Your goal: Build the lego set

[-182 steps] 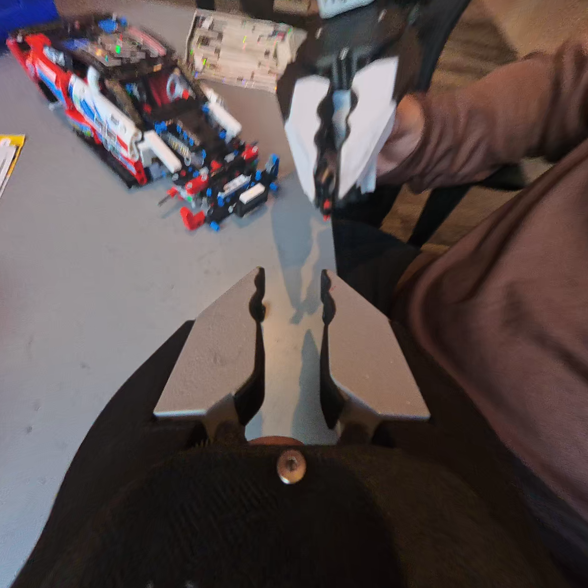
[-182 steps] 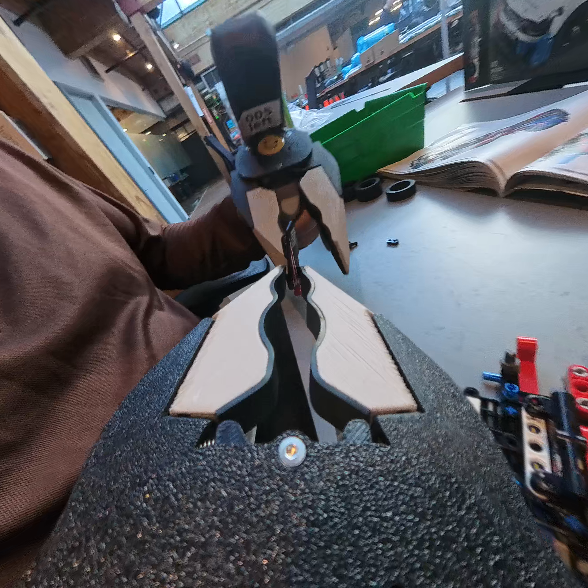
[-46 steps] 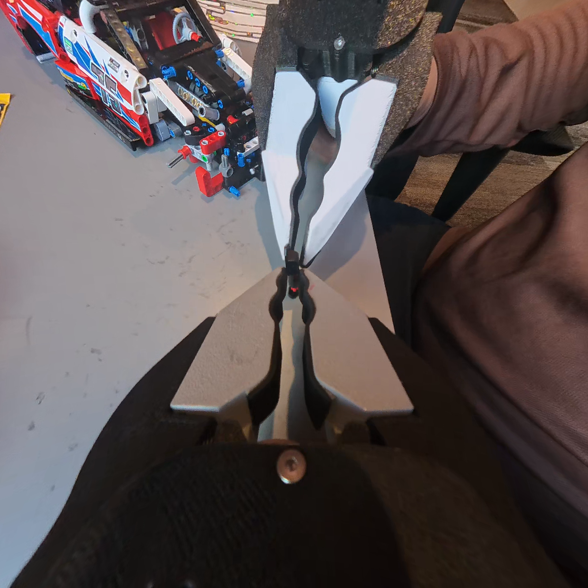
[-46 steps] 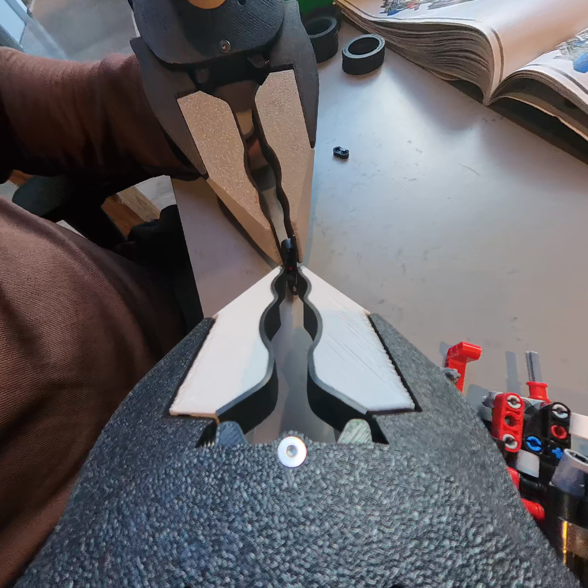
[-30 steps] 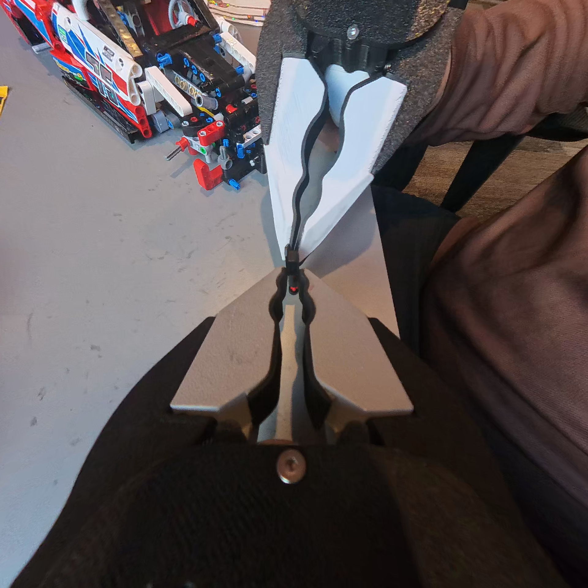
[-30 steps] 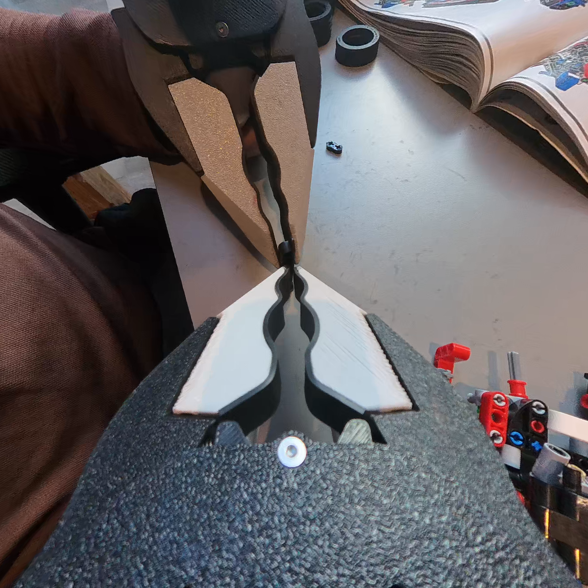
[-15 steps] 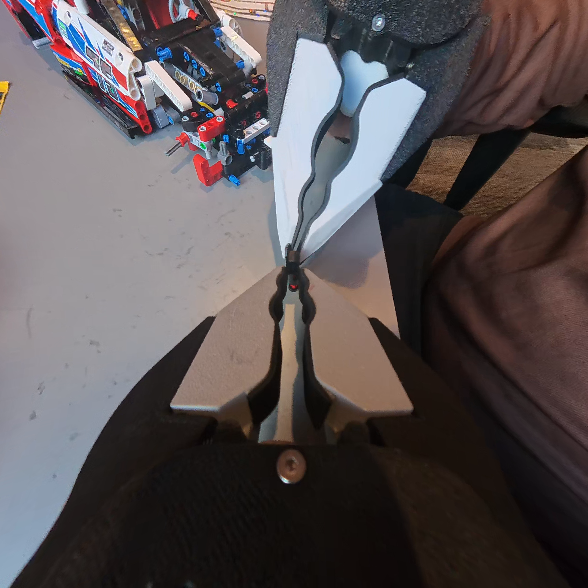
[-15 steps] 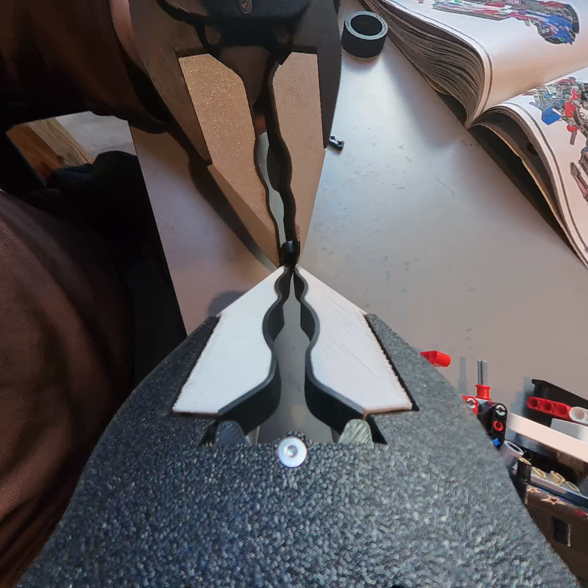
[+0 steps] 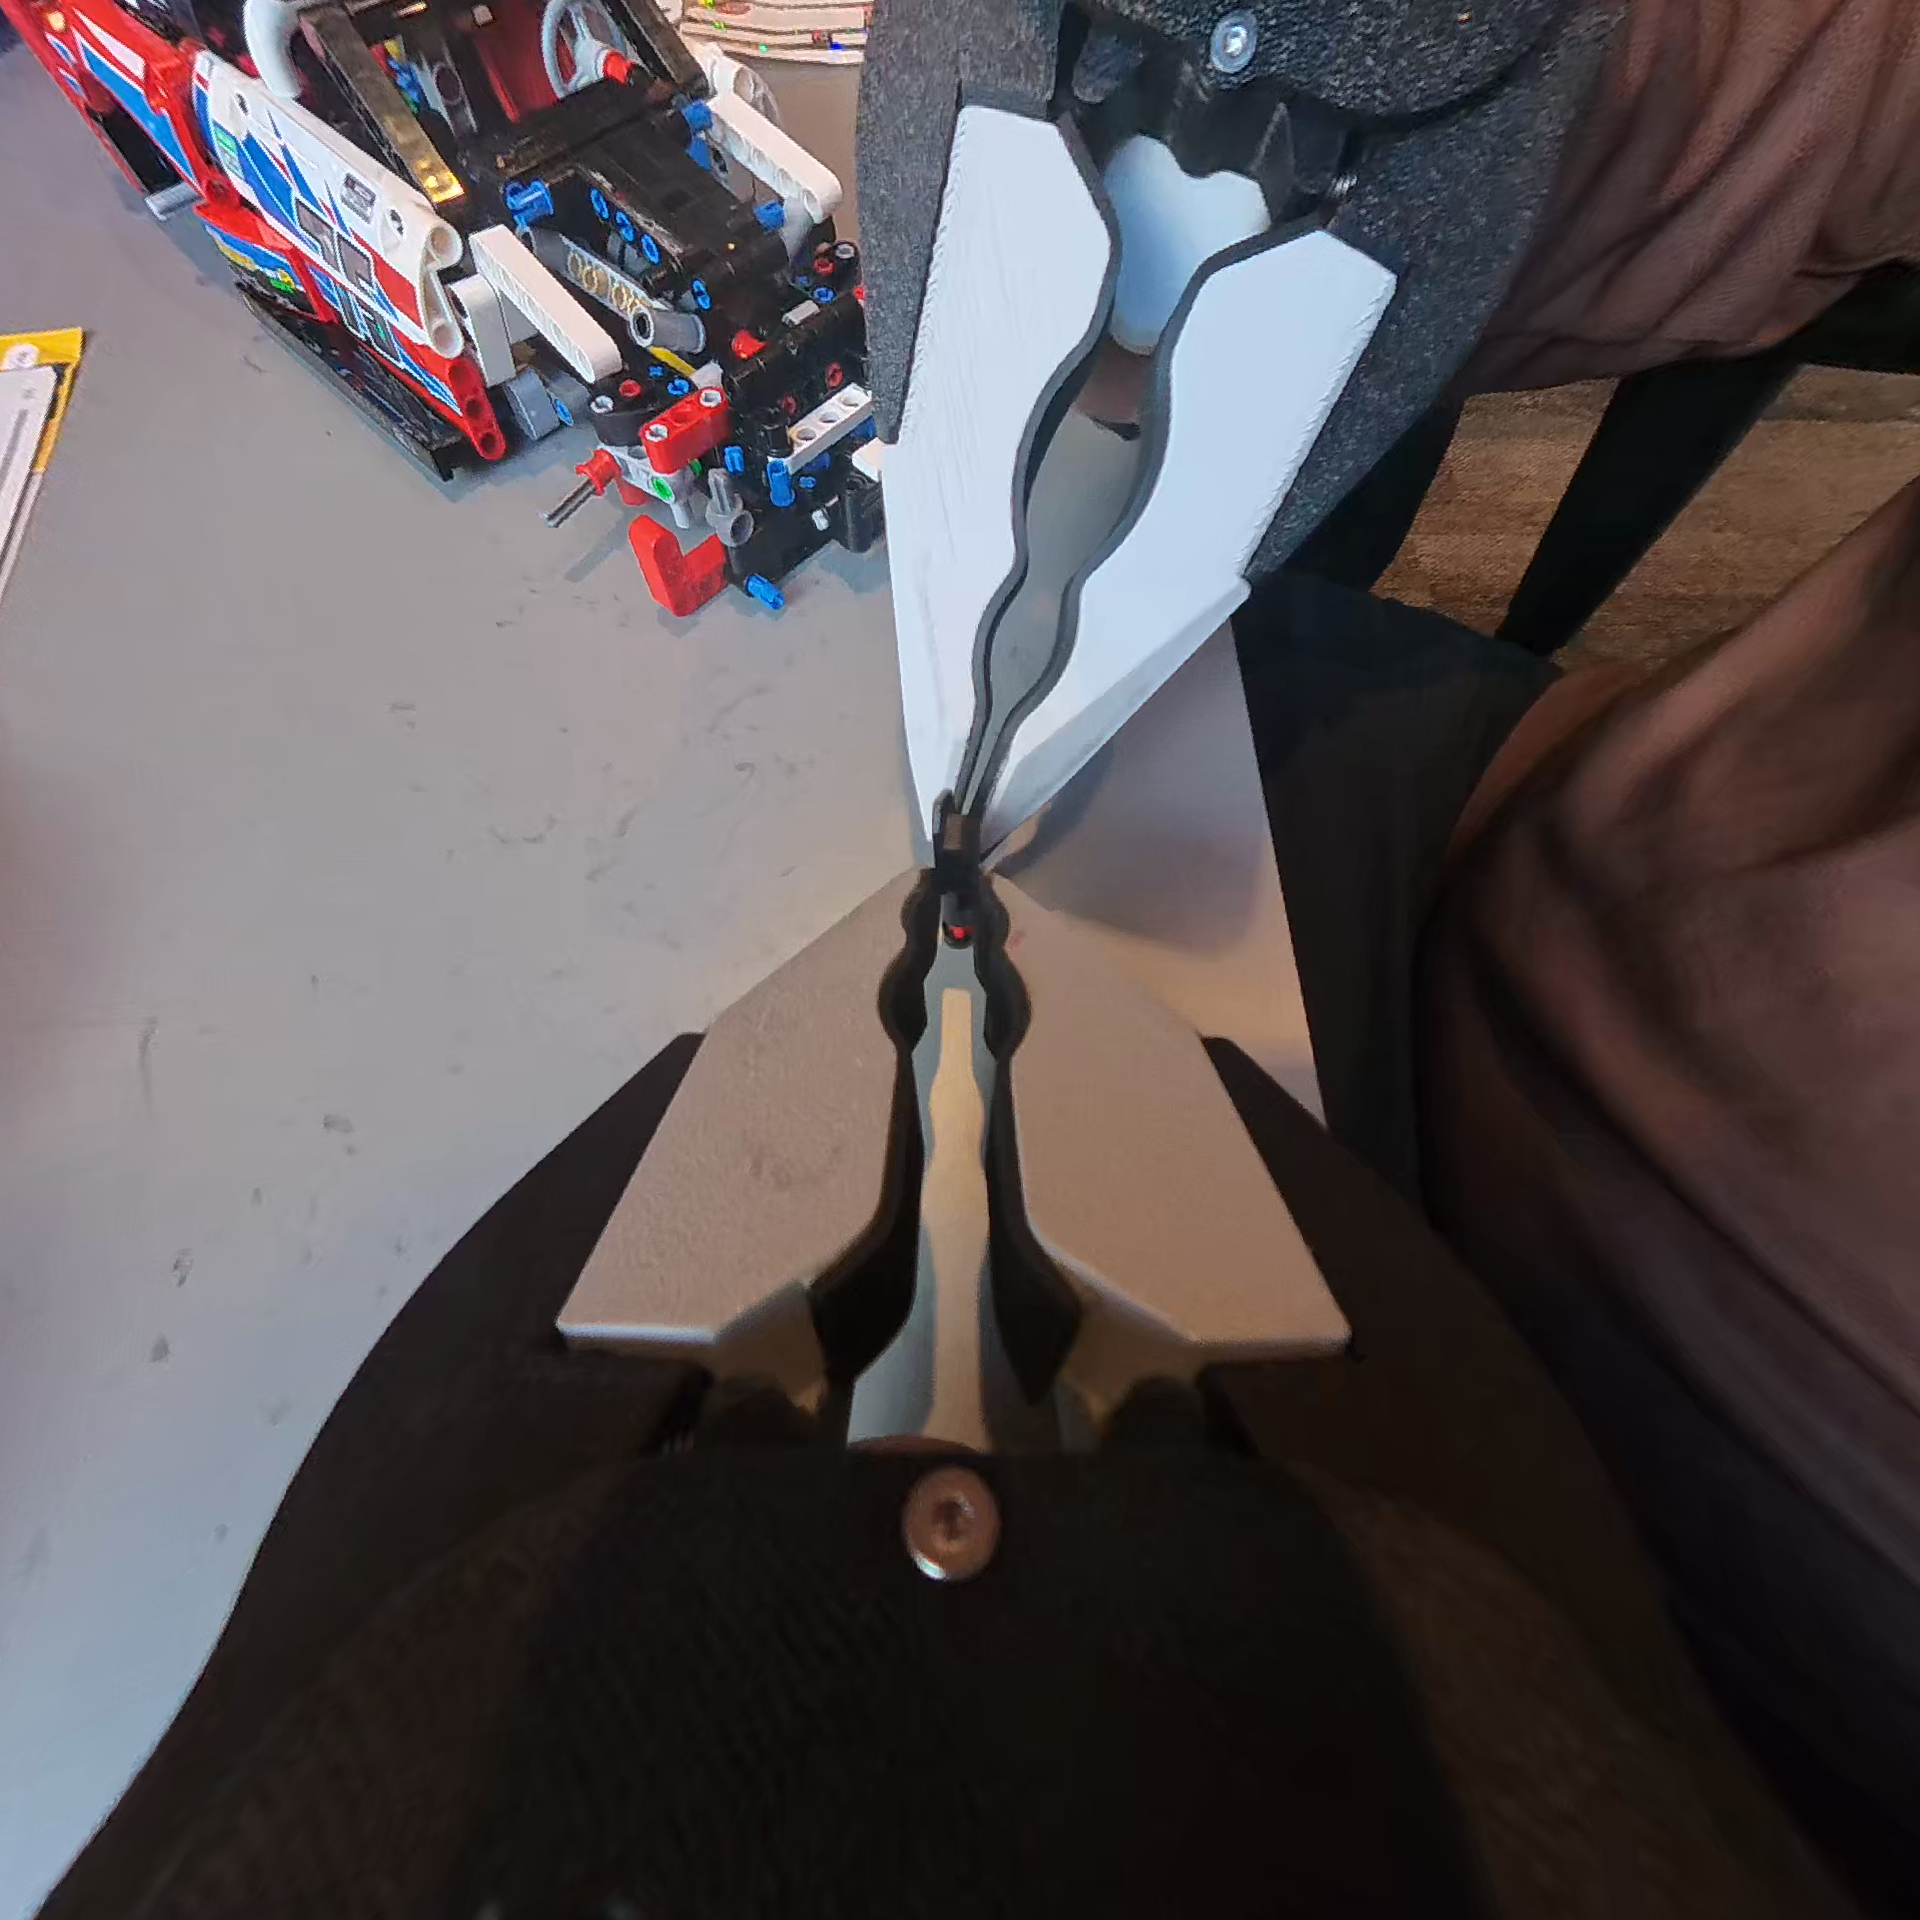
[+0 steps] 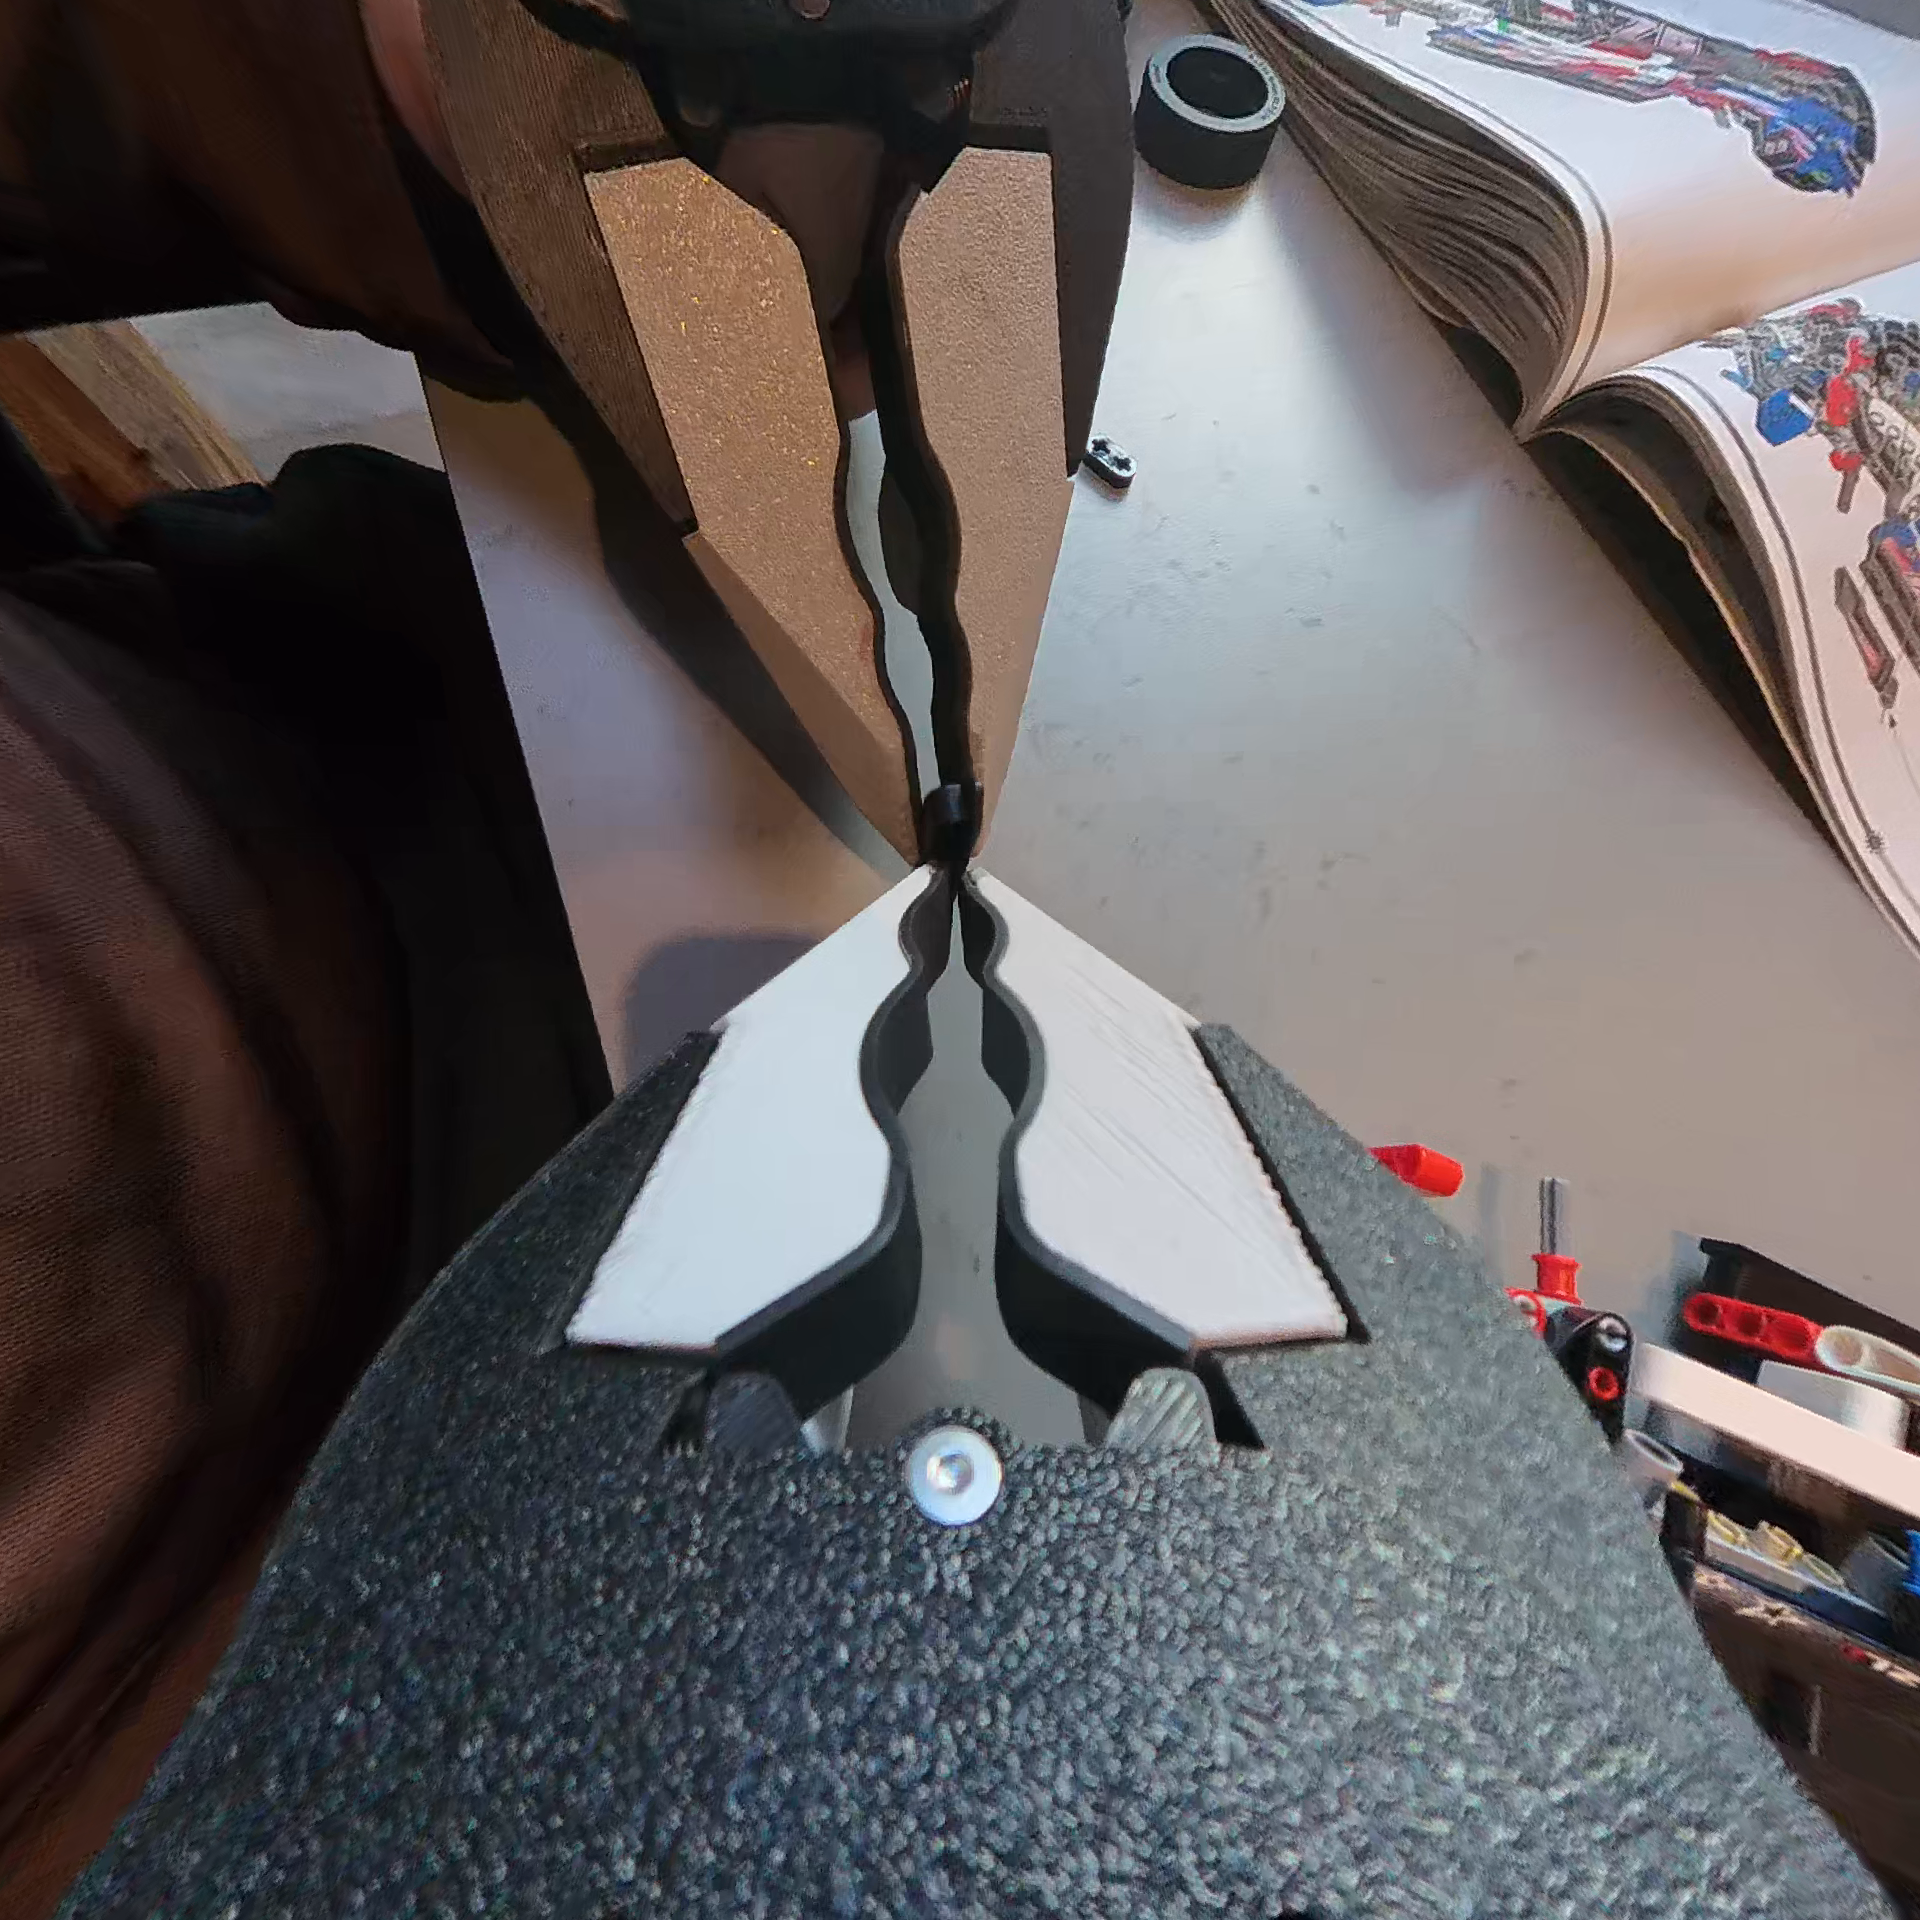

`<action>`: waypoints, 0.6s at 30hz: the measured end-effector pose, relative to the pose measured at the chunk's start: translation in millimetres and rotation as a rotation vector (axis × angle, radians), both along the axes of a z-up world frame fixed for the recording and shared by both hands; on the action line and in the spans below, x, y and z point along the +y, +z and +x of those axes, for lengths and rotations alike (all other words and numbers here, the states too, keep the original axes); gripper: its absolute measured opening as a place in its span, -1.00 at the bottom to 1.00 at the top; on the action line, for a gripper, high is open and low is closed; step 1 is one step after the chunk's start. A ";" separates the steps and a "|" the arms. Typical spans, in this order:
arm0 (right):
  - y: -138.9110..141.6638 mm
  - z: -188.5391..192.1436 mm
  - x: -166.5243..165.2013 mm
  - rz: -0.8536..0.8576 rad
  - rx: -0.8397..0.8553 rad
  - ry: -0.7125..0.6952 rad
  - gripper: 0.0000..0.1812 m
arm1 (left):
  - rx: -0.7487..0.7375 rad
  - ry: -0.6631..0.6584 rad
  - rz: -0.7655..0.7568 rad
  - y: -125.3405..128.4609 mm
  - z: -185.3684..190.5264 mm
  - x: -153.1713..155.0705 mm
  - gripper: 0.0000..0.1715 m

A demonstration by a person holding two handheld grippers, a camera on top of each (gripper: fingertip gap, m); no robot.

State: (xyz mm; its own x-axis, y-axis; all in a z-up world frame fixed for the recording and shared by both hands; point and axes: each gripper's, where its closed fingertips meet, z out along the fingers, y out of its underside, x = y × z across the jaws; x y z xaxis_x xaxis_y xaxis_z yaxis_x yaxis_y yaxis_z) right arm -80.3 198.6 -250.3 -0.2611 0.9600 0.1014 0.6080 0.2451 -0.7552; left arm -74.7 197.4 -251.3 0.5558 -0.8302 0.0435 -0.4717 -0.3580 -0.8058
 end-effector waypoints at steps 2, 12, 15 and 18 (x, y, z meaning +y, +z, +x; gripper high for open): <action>-0.2 -0.3 0.1 0.002 -0.002 -0.002 -0.98 | 0.005 0.004 0.004 -0.3 -0.4 0.3 -0.96; -2.8 1.9 -1.0 0.028 -0.024 0.010 -0.98 | 0.016 0.003 -0.017 -3.5 0.5 -1.1 -0.97; -2.2 -0.5 -0.4 0.032 -0.027 0.009 -0.98 | 0.003 0.011 -0.036 -3.6 -1.6 -0.9 -0.97; -2.3 -0.4 -1.0 0.045 -0.031 0.013 -0.98 | 0.006 0.010 -0.033 -3.9 -1.8 -1.2 -0.96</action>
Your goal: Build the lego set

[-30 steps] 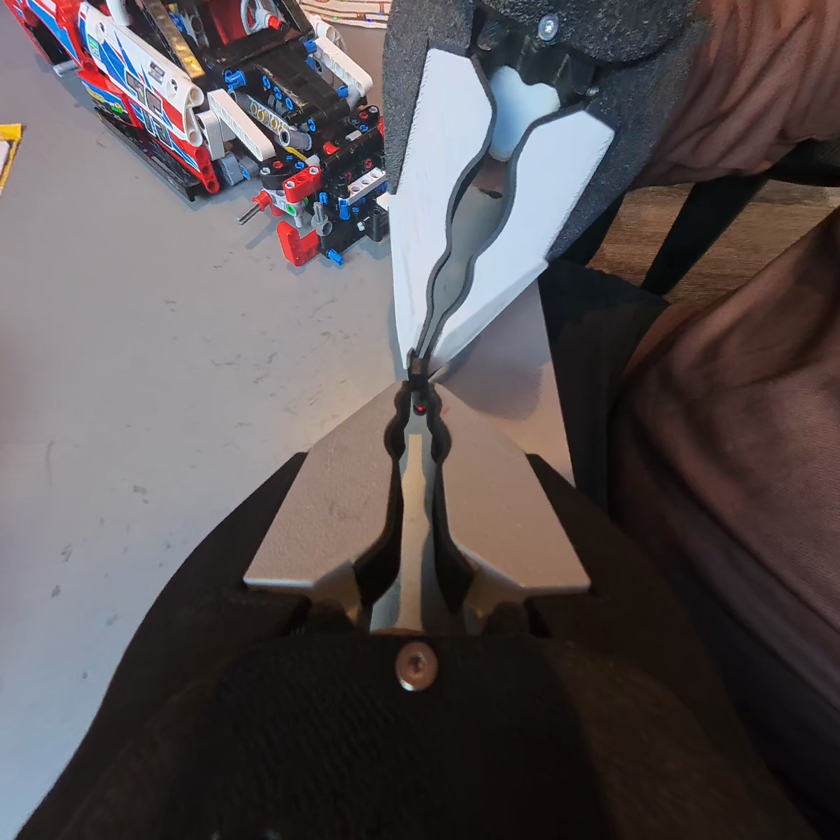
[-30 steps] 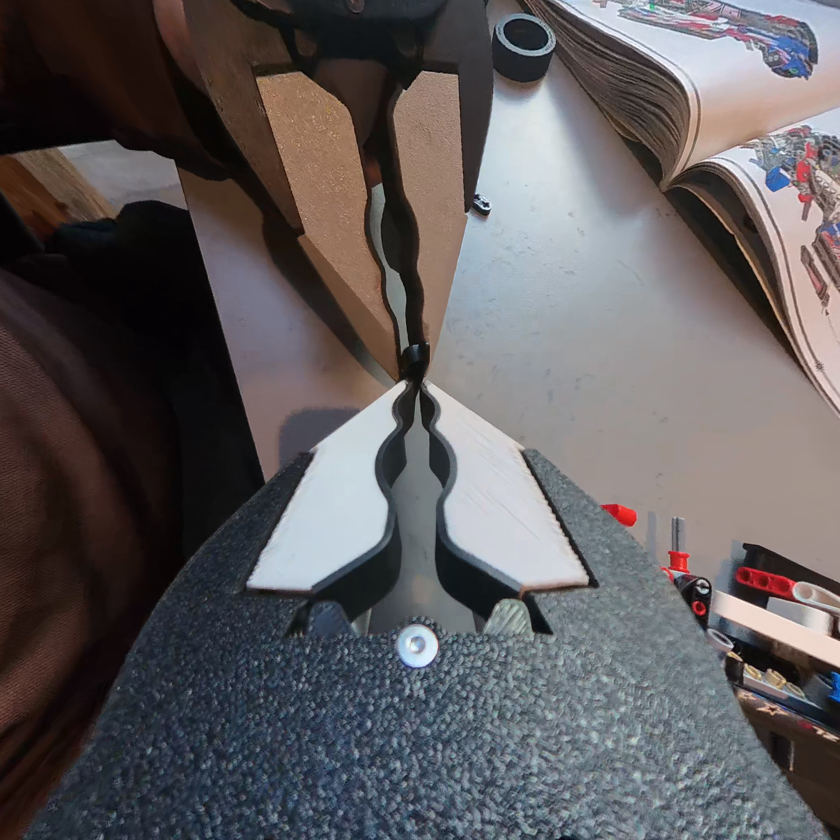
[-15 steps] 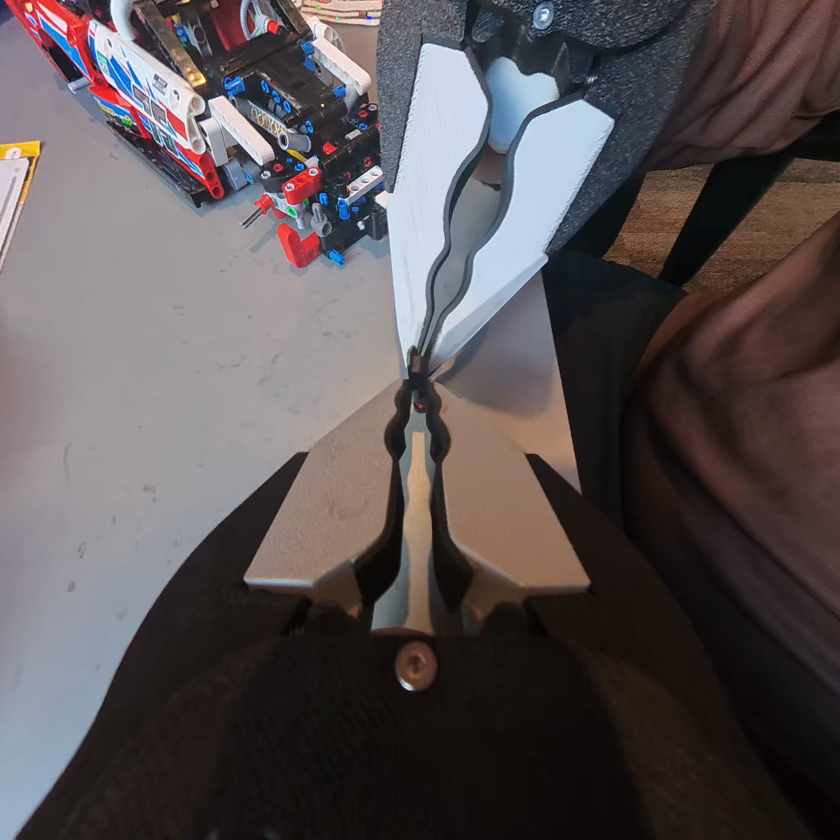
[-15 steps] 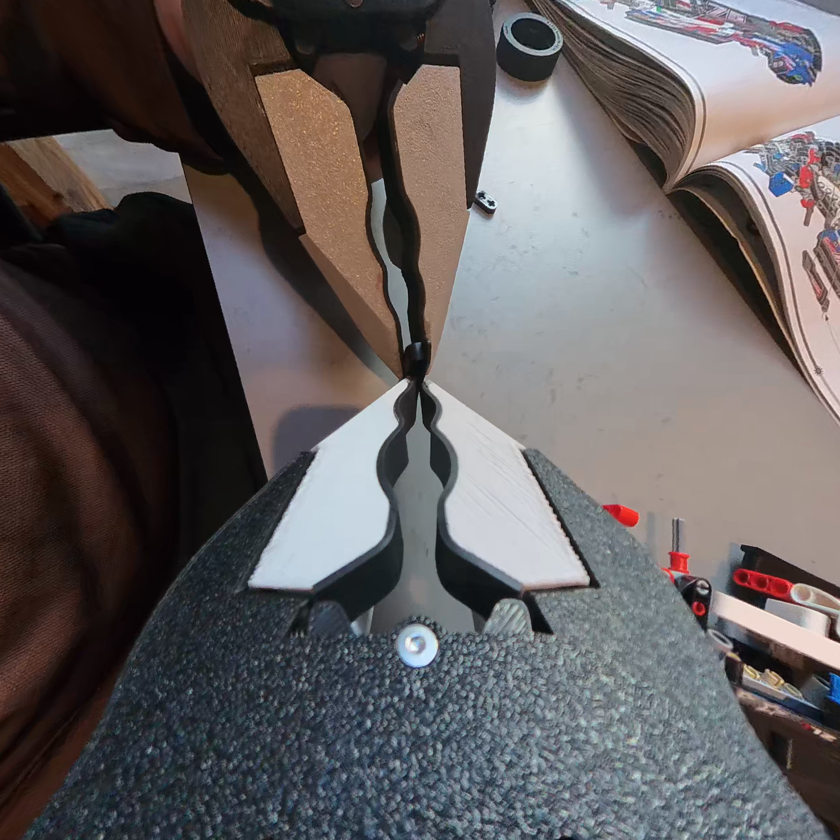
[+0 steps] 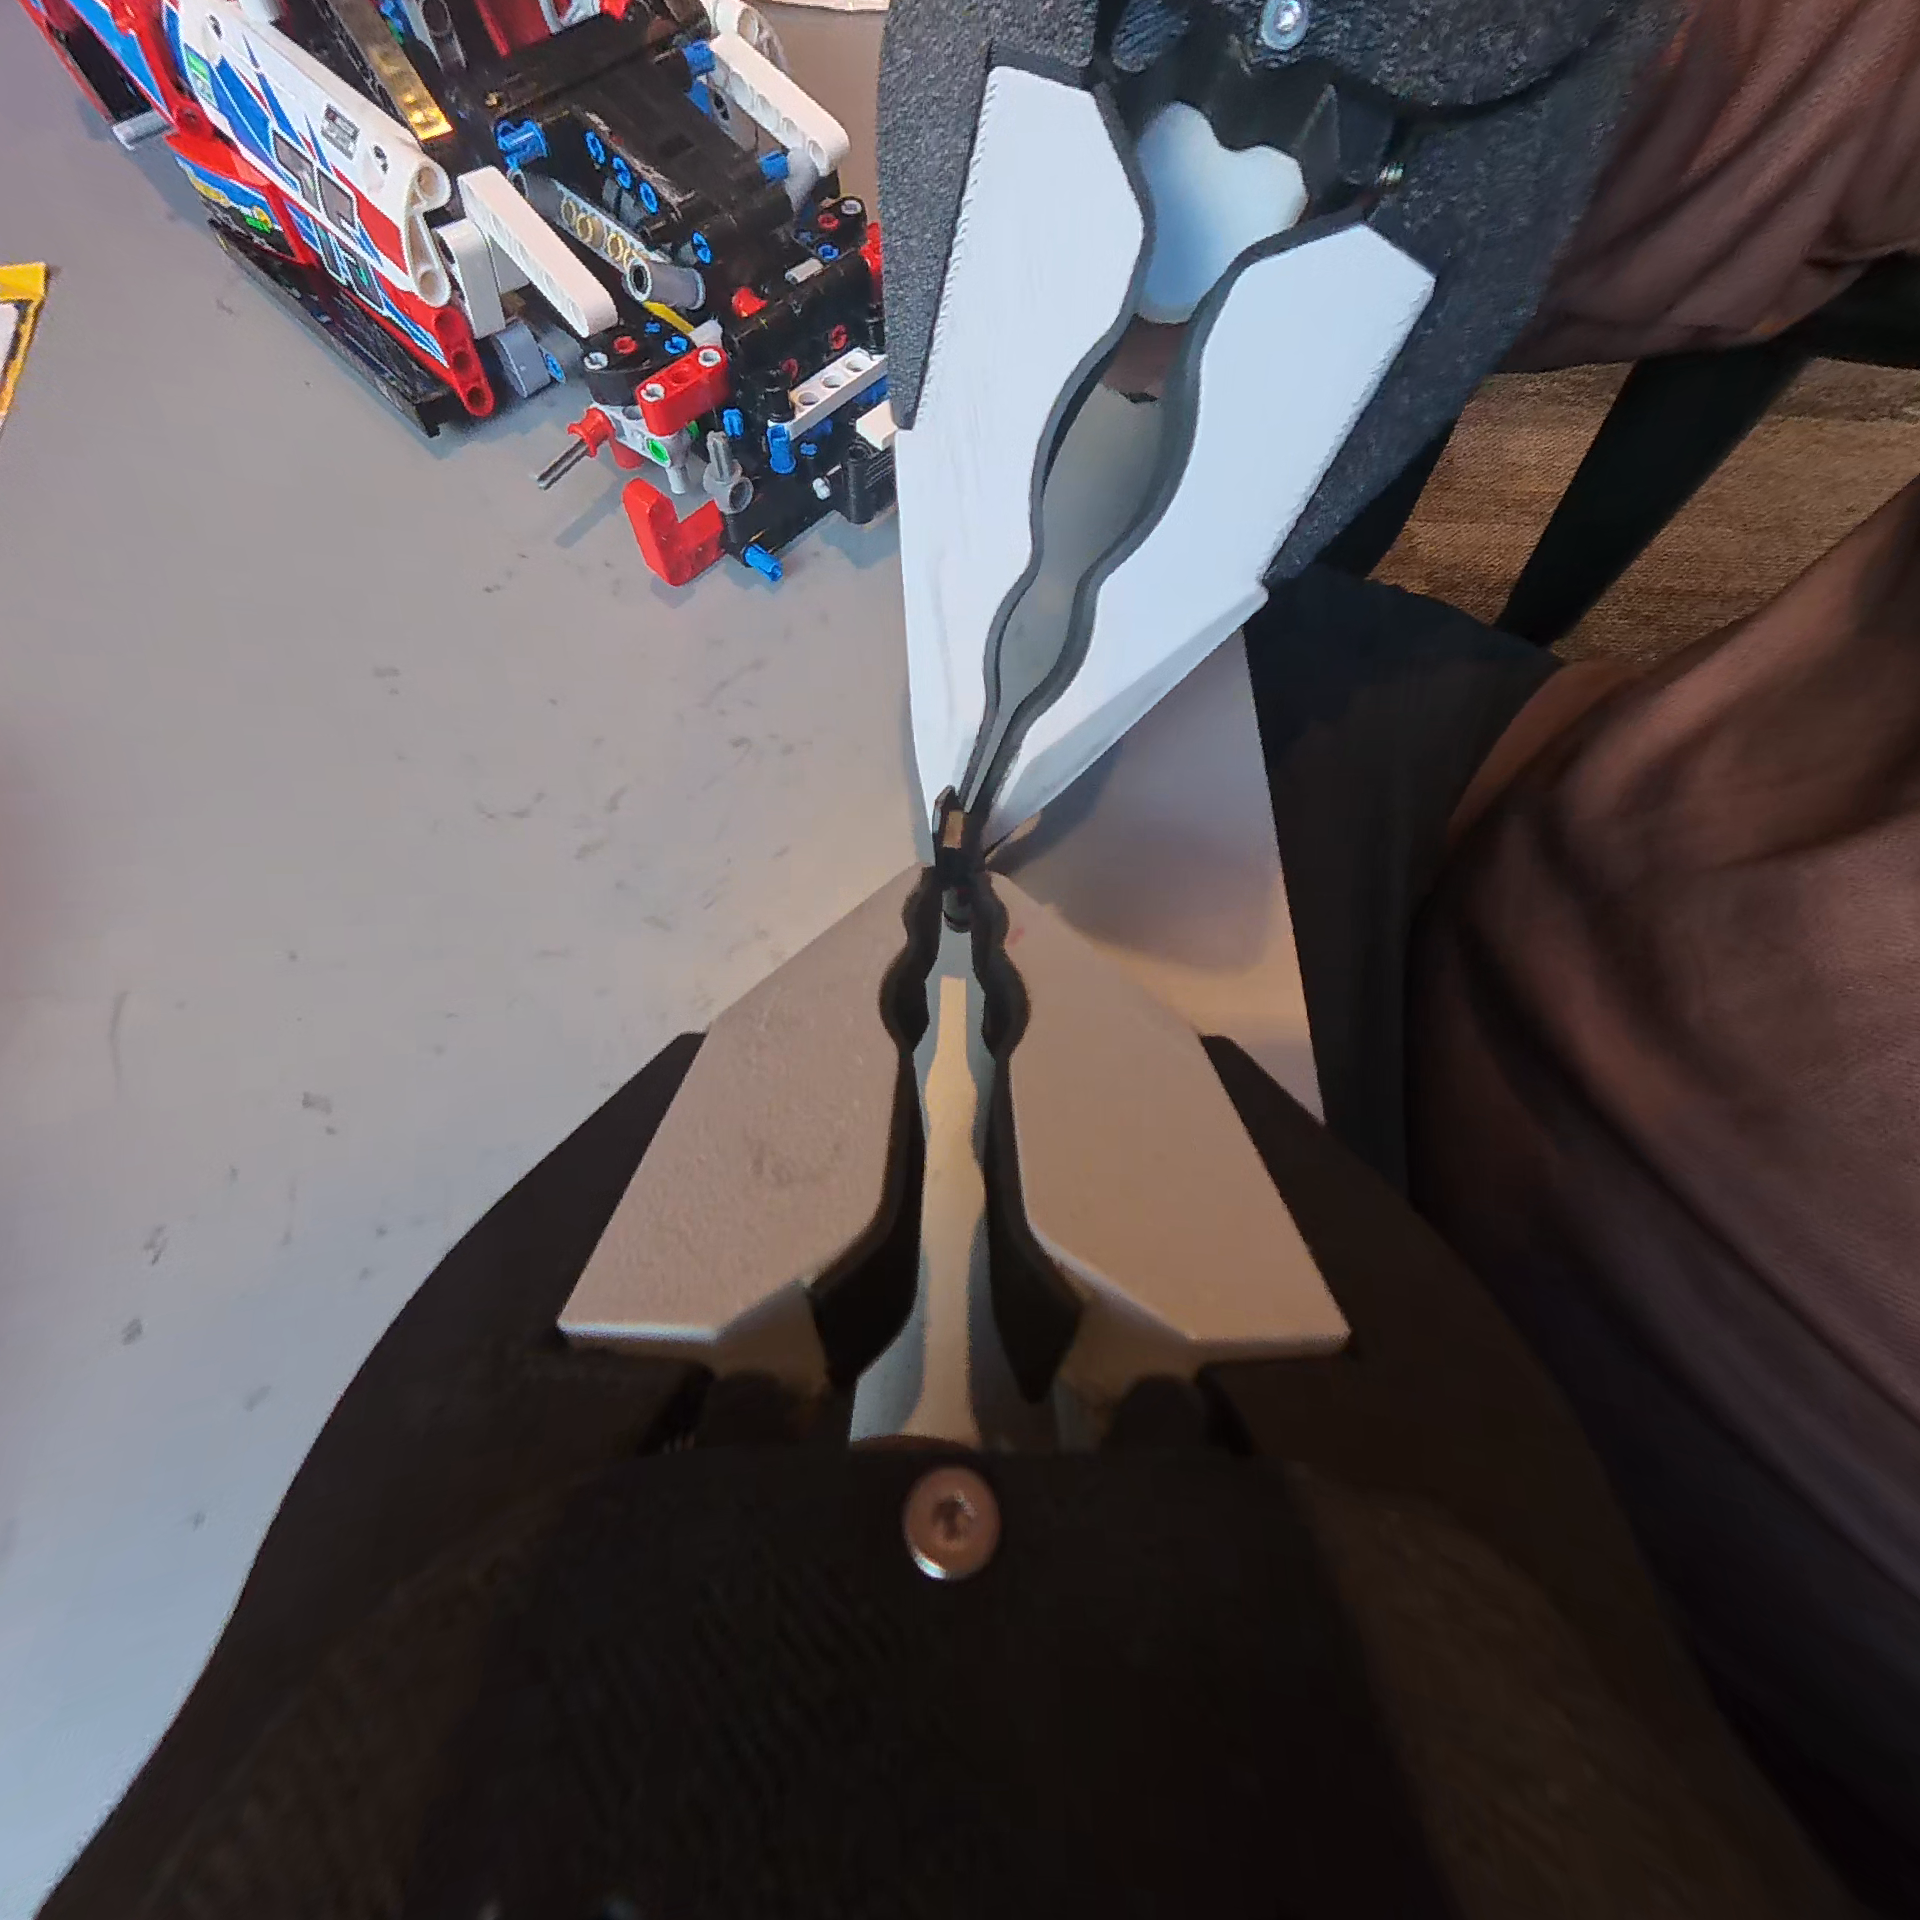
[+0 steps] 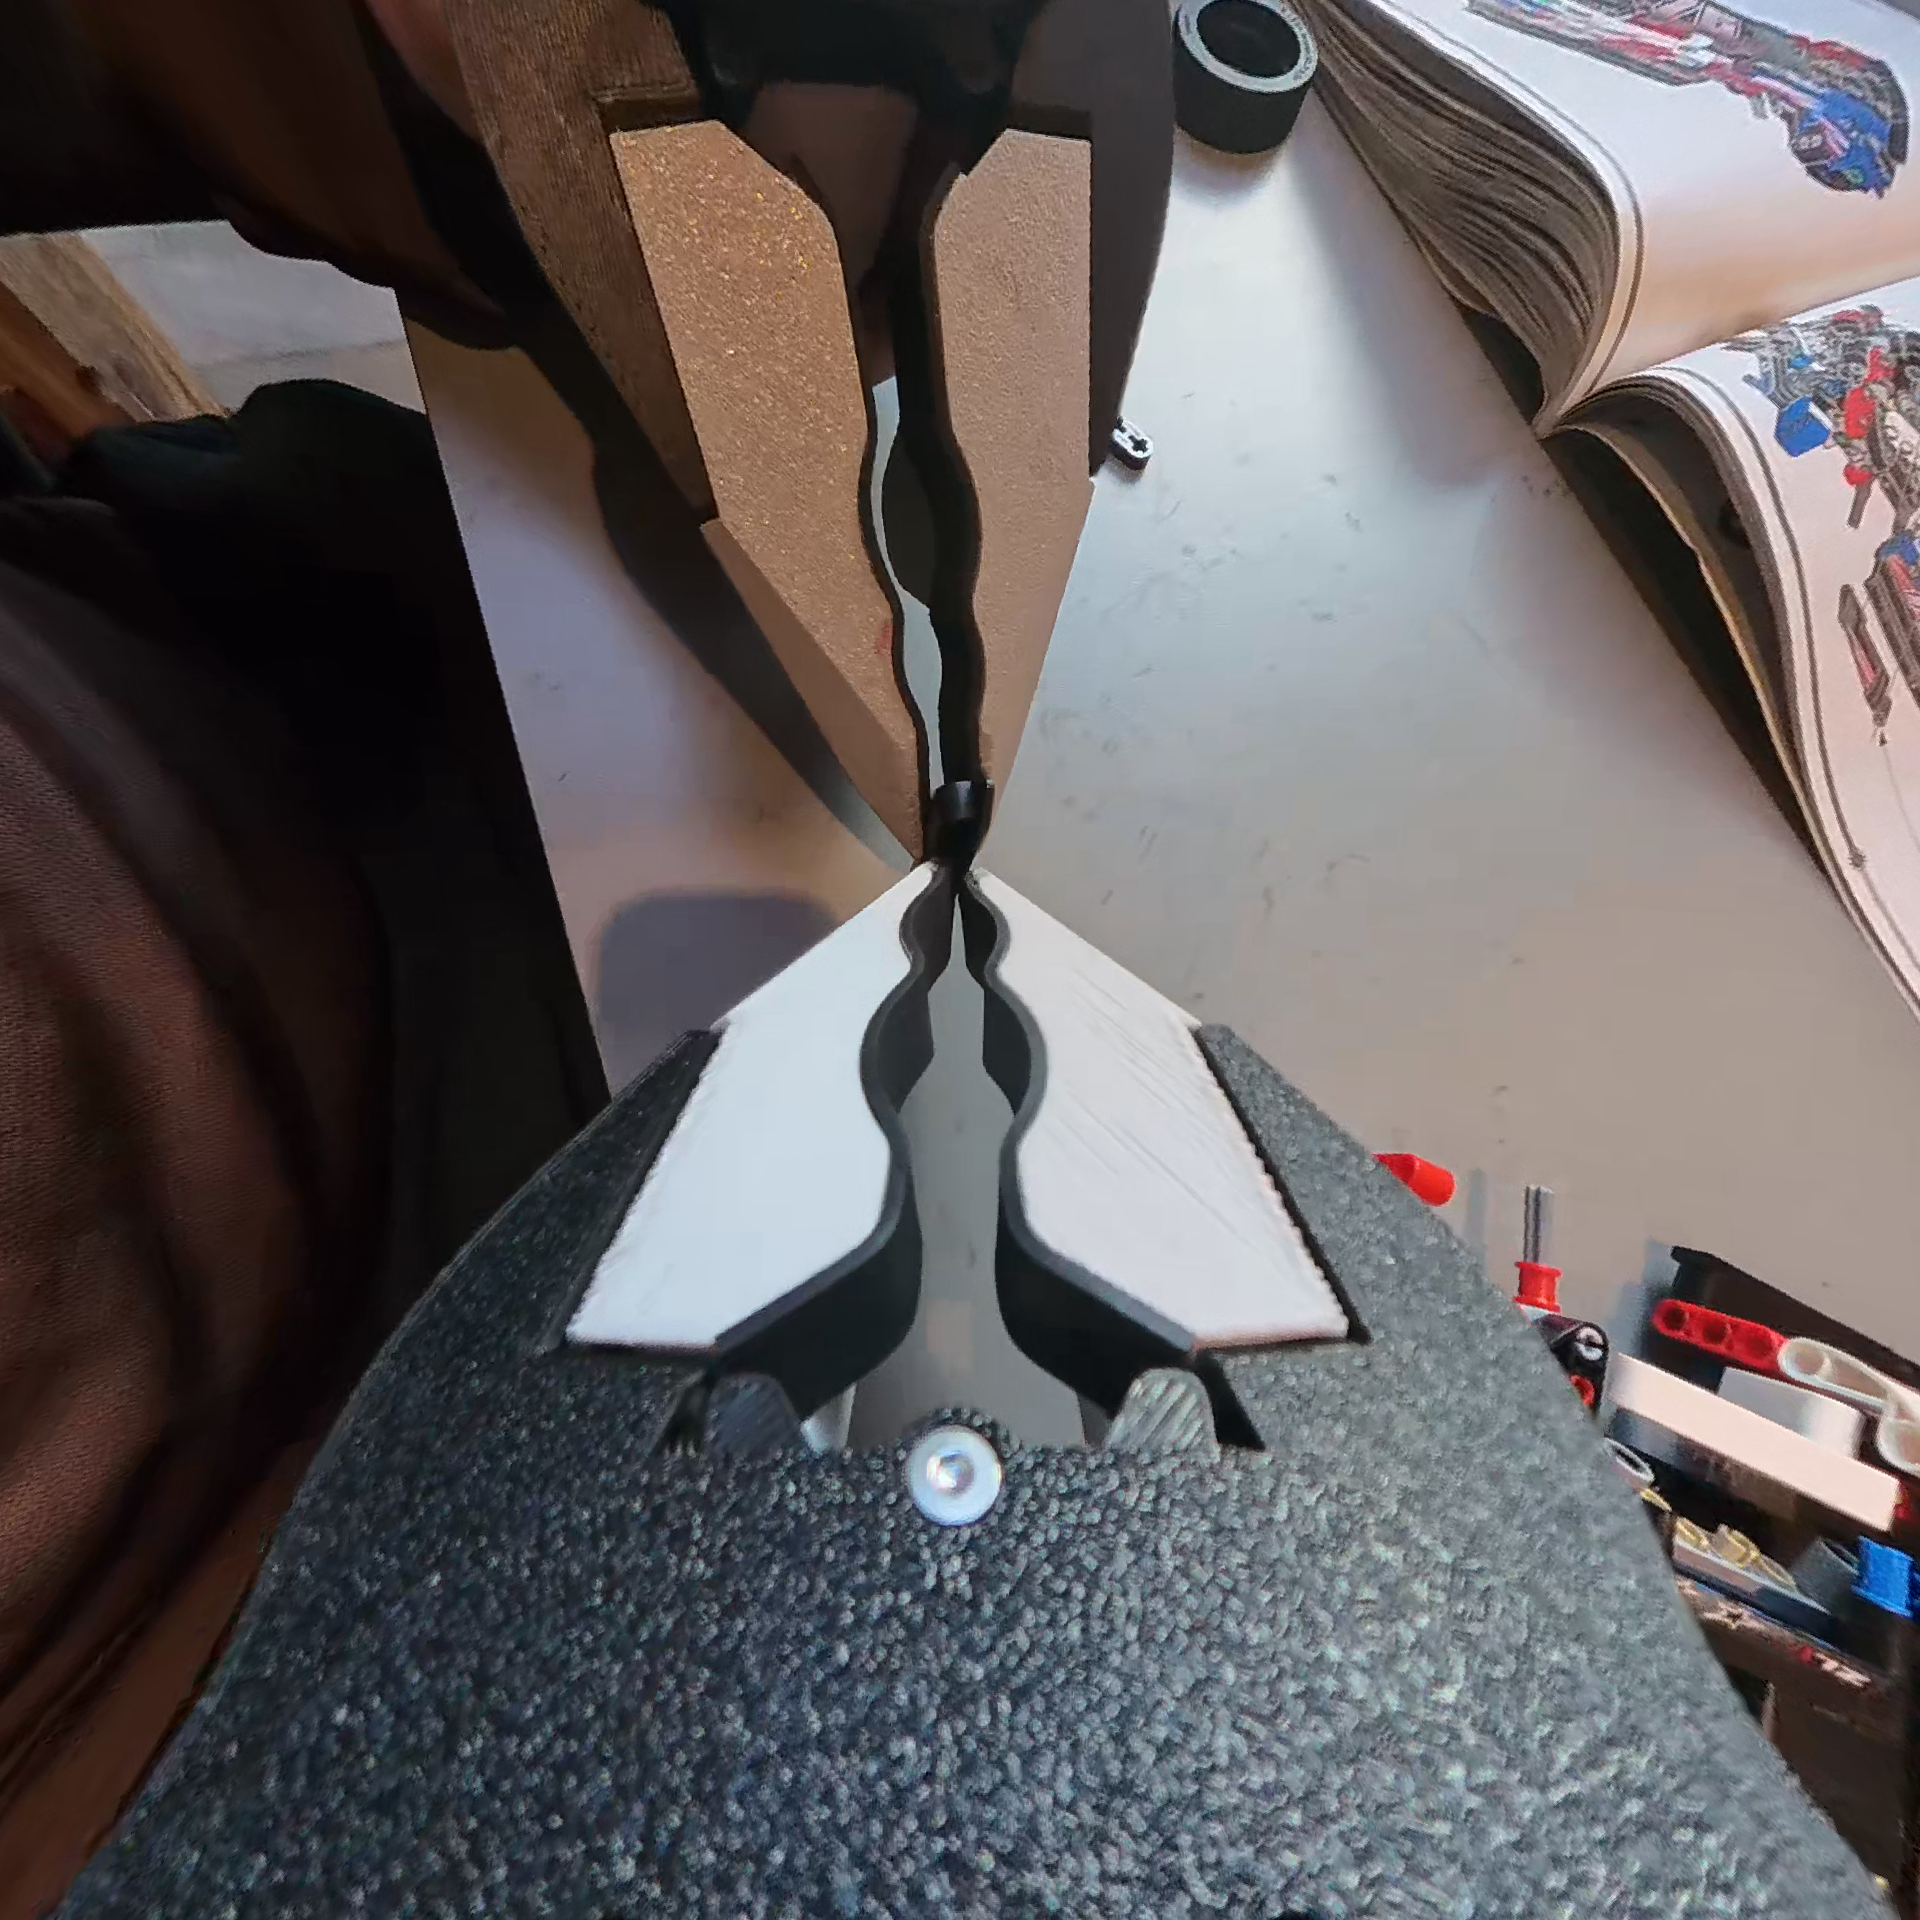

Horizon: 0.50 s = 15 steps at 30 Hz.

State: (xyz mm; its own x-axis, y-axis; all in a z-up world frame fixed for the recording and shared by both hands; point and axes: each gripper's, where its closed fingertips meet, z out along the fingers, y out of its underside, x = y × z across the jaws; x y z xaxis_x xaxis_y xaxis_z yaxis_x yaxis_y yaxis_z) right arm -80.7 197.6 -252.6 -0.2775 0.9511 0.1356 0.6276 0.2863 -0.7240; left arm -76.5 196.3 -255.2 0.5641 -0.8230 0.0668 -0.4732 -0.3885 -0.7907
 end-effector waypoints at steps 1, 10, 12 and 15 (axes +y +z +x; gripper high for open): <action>-0.1 0.0 0.0 0.016 -0.002 0.002 -0.98 | 0.000 0.000 -0.001 0.0 0.0 0.0 -0.96; 8.7 -3.8 5.4 -0.238 0.046 -0.098 -0.99 | -0.066 0.042 -0.020 6.9 -4.4 4.3 -0.96; 18.5 -4.4 9.7 -0.300 0.079 -0.125 -0.99 | -0.098 0.056 0.018 14.2 -8.0 4.4 -0.93; 22.4 -5.5 7.3 -0.410 0.090 -0.135 -0.99 | -0.134 0.077 0.032 19.8 -11.9 5.3 -0.91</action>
